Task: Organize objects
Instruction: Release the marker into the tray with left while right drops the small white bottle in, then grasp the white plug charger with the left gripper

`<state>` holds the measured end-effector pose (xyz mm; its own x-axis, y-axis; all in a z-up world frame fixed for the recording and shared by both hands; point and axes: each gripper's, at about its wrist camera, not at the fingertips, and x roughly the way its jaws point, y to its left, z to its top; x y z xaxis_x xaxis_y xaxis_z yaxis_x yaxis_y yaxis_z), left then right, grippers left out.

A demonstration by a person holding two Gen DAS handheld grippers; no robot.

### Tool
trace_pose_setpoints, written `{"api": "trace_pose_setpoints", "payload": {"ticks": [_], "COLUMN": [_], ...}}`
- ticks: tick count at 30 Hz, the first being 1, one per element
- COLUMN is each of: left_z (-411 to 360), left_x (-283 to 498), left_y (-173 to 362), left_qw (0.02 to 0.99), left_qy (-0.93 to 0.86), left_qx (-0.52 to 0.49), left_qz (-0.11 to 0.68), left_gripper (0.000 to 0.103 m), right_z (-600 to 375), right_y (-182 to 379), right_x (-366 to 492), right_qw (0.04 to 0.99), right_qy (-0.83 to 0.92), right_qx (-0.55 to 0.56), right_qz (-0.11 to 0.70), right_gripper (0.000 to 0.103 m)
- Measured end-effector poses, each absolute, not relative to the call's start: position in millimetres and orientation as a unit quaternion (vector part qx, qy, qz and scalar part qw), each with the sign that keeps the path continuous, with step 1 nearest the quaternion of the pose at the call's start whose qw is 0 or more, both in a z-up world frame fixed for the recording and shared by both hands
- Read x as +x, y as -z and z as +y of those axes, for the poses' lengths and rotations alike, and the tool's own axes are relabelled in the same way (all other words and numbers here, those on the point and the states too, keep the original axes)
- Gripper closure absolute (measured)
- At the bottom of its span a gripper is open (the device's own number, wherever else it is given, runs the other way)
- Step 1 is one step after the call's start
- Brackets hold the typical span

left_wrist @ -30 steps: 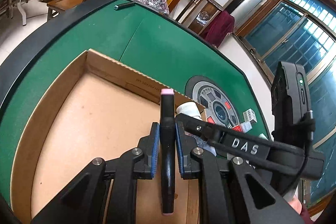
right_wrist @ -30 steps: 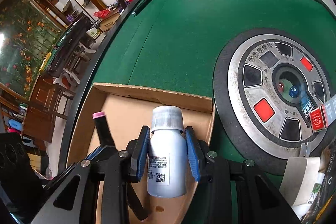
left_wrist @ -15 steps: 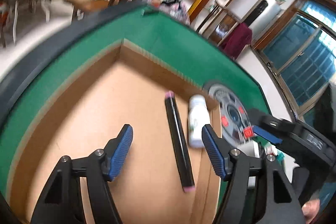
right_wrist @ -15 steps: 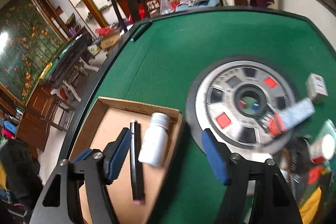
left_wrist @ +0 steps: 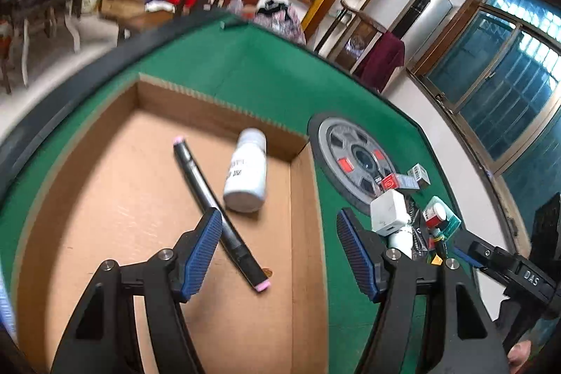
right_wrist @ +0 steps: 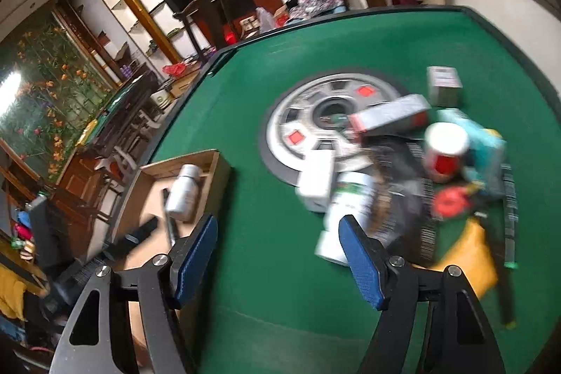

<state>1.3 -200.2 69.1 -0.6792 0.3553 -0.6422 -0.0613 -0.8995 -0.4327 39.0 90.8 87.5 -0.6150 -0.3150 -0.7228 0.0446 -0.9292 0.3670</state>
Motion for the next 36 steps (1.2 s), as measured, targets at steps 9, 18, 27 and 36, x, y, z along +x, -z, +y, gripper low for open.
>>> {"api": "trace_pose_setpoints", "payload": {"ticks": [9,18,27,36], "left_z": [-107,-42,-11,4], "left_x": [10,-18,-72,-101], "left_y": [-111,-81,-48,-35], "left_qw": [0.156,0.147,0.158,0.180], "left_qy": [-0.914,-0.902,-0.883,-0.869], "left_qx": [-0.365,-0.404,-0.439,-0.460], "left_qz": [-0.089,-0.040,-0.054,-0.033], "left_gripper": [0.021,0.021,0.021,0.079], "right_z": [160,200,244,236], "right_y": [-164,-104,-67,-69], "right_x": [108,44,34,26], "right_qw": [0.067,-0.046,-0.051,-0.028], "right_qy": [0.968,0.942,0.928,0.929], "right_qx": [0.211,0.310,0.327,0.327], "right_qz": [-0.116,-0.120,-0.172,-0.172], "right_gripper": [0.000,0.000,0.001,0.001]}}
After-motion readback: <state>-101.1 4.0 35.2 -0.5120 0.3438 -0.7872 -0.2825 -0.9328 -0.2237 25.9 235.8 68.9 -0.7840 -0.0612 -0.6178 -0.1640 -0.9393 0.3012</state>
